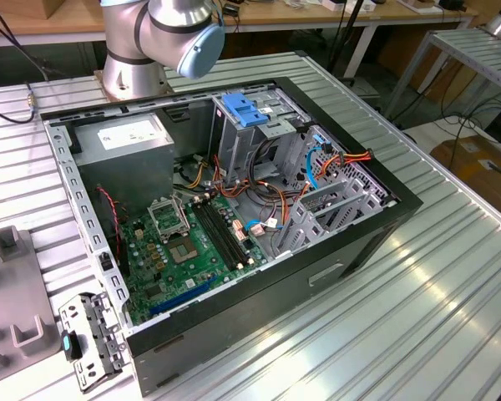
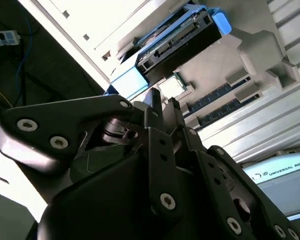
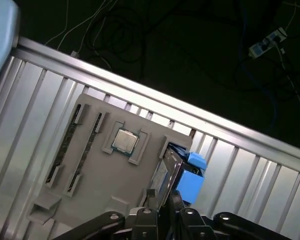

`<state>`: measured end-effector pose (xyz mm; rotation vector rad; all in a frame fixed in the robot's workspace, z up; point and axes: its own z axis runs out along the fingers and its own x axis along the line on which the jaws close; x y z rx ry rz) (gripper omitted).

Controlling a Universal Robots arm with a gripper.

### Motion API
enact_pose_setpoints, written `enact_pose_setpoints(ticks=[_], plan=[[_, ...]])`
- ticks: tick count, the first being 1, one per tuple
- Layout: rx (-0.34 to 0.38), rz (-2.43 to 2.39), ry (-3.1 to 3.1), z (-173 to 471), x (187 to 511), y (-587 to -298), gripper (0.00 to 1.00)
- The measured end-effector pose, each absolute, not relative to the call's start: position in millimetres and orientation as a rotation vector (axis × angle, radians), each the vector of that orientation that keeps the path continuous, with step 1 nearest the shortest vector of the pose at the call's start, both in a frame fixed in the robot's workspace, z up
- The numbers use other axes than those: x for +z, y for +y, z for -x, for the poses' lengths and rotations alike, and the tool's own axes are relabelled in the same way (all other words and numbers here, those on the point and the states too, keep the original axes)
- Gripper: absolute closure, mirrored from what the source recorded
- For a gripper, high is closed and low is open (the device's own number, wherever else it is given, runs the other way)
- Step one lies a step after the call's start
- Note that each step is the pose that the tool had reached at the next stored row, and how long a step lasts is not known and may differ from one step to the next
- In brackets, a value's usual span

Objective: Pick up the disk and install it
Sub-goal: 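Pick up the disk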

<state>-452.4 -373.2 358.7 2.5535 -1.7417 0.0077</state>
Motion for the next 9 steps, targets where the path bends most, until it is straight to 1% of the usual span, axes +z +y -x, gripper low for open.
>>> enact_pose_setpoints(ticks=[1, 5, 9], plan=[[0.007, -2.547, -1.751, 452.4, 358.4, -373.1, 0.76], [0.007, -2.526, -1.781, 452.4, 358.2, -372.7, 0.52], [0.005, -2.487, -1.835, 452.4, 357.6, -371.9, 0.52]])
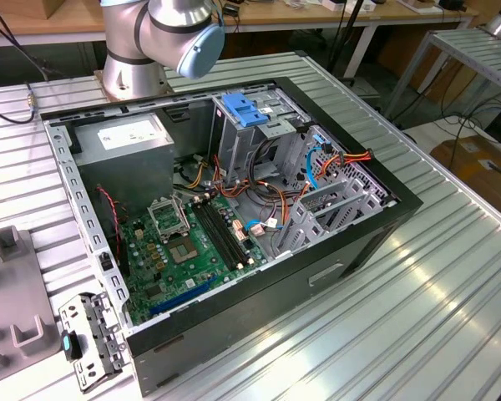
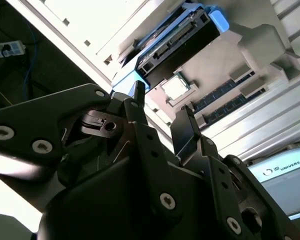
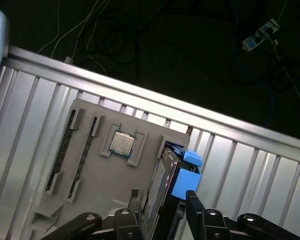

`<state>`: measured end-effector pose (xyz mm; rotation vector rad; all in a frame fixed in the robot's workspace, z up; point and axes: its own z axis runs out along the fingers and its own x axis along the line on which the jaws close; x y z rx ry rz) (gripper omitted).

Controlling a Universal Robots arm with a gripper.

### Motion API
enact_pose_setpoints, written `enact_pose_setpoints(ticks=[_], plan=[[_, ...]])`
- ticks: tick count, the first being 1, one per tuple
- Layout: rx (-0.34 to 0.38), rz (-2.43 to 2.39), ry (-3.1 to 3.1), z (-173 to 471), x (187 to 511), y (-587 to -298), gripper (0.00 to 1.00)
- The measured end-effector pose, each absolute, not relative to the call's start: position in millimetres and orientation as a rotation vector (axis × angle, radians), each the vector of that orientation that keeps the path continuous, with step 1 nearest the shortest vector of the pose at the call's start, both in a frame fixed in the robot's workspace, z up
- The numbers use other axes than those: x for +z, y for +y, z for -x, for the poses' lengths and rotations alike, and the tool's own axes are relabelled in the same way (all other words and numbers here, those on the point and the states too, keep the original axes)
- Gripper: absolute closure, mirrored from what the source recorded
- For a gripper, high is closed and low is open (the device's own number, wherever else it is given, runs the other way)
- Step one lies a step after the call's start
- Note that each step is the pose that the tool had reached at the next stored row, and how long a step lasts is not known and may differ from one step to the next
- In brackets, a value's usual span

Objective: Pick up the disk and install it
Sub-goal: 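Pick up the disk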

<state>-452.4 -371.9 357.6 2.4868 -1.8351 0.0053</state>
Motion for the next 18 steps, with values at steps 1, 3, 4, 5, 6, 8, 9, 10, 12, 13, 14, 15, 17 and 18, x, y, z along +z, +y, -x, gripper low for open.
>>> enact_pose_setpoints(ticks=[1, 3, 4, 5, 6, 8, 9, 10, 12, 13, 14, 15, 17, 18], plan=[[0.005, -2.472, -1.854, 452.4, 357.3, -371.9, 0.52], [0.003, -2.438, -1.899, 452.4, 356.4, -371.9, 0.52], [0.003, -2.427, -1.914, 452.4, 356.1, -371.9, 0.52], [0.002, -2.403, -1.943, 452.4, 355.5, -371.9, 0.52], [0.000, -2.367, -1.987, 452.4, 354.4, -371.9, 0.52], [-0.001, -2.343, -2.015, 452.5, 353.5, -371.8, 0.52], [-0.001, -2.343, -2.015, 452.5, 353.5, -371.8, 0.52], [-0.001, -2.343, -2.016, 452.5, 353.5, -371.8, 0.52], [-0.001, -2.342, -2.017, 452.5, 353.5, -371.7, 0.52], [-0.002, -2.320, -2.041, 452.6, 353.5, -371.7, 0.52], [-0.002, -2.303, -2.061, 454.0, 353.1, -371.5, 0.52], [-0.002, -2.299, -2.066, 456.8, 353.0, -370.9, 0.52], [-0.003, -2.286, -2.080, 461.0, 352.6, -369.2, 0.52], [-0.003, -2.278, -2.089, 461.2, 352.1, -369.1, 0.52]])
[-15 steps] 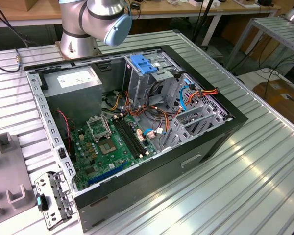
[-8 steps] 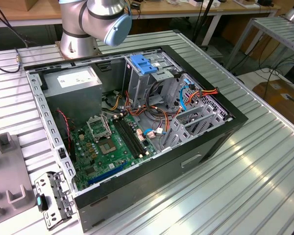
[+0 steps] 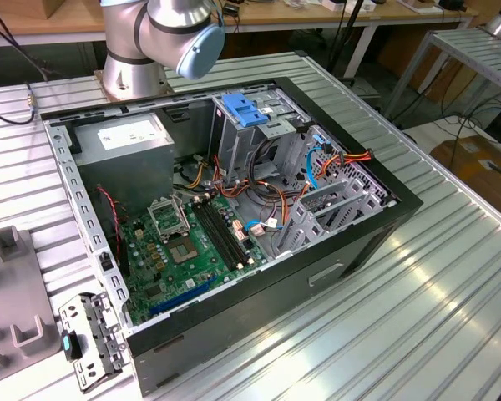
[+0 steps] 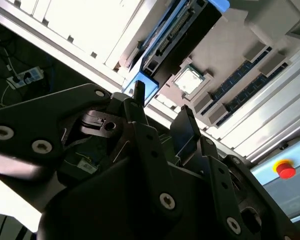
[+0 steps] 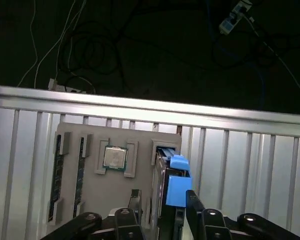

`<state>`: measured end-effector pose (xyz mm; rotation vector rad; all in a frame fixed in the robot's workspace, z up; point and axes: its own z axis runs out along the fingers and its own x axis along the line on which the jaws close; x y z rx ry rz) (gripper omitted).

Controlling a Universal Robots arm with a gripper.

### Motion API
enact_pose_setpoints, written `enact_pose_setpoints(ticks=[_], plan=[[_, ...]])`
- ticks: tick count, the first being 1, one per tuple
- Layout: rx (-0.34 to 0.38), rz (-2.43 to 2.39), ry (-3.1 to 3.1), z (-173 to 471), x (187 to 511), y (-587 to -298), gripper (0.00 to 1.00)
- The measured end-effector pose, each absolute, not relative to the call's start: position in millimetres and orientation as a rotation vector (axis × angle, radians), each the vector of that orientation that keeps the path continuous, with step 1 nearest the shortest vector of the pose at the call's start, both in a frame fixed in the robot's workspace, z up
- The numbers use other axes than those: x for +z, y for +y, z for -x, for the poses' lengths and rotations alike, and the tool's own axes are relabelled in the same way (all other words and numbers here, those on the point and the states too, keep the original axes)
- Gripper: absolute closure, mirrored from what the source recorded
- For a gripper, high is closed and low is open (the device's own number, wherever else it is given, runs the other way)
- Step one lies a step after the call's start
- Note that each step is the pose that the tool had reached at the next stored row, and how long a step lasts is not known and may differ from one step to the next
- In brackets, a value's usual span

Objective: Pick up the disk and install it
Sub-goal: 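Pick up the disk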

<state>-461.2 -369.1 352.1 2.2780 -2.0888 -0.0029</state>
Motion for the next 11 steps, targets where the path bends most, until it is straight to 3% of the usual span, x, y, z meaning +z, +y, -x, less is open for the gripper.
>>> enact_pose_setpoints(ticks=[2, 11], plan=[[-0.004, -2.242, -2.127, 461.5, 349.3, -368.9, 0.44], [-0.009, -2.164, -2.207, 467.3, 335.7, -361.3, 0.44]])
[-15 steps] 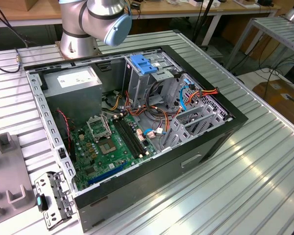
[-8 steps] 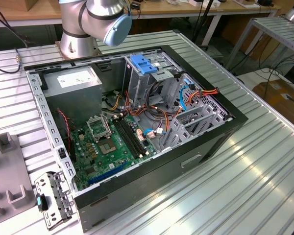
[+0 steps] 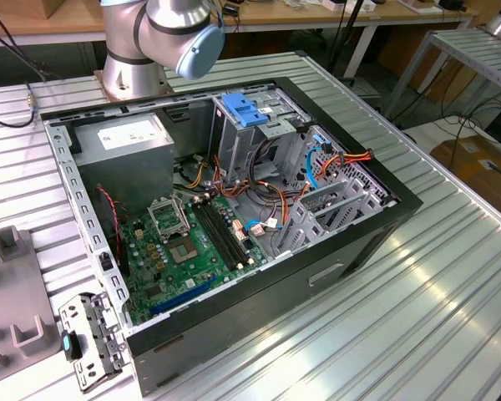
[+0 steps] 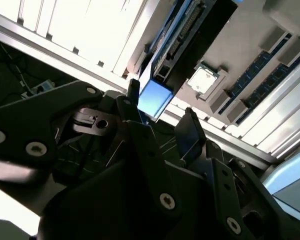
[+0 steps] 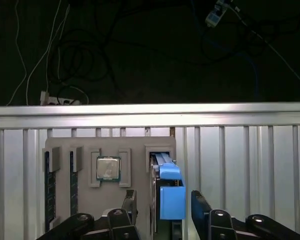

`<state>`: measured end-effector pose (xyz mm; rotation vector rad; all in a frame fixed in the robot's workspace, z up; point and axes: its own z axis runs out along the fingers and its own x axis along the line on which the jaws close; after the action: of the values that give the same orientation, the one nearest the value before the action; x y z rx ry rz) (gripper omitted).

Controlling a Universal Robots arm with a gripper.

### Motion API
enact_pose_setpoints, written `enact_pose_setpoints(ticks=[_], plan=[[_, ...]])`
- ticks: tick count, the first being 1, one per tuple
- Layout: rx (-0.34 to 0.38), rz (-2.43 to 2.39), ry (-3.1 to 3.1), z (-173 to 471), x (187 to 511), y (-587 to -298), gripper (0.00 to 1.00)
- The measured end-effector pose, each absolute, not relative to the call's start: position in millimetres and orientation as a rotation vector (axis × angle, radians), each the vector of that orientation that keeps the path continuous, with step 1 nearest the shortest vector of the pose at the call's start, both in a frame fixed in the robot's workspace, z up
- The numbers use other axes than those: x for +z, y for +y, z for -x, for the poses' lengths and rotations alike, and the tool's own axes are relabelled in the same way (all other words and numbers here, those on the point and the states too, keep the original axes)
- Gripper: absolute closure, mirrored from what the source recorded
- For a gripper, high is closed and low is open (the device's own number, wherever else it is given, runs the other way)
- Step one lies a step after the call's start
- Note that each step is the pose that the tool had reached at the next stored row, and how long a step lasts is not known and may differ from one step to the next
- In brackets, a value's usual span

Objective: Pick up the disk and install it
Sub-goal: 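Pick up the disk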

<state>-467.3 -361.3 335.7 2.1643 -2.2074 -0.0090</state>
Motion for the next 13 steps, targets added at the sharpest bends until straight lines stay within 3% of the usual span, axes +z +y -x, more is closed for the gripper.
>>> enact_pose_setpoints(ticks=[13], plan=[[0.027, -2.167, -2.242, 475.4, 310.3, -356.6, 0.44]])
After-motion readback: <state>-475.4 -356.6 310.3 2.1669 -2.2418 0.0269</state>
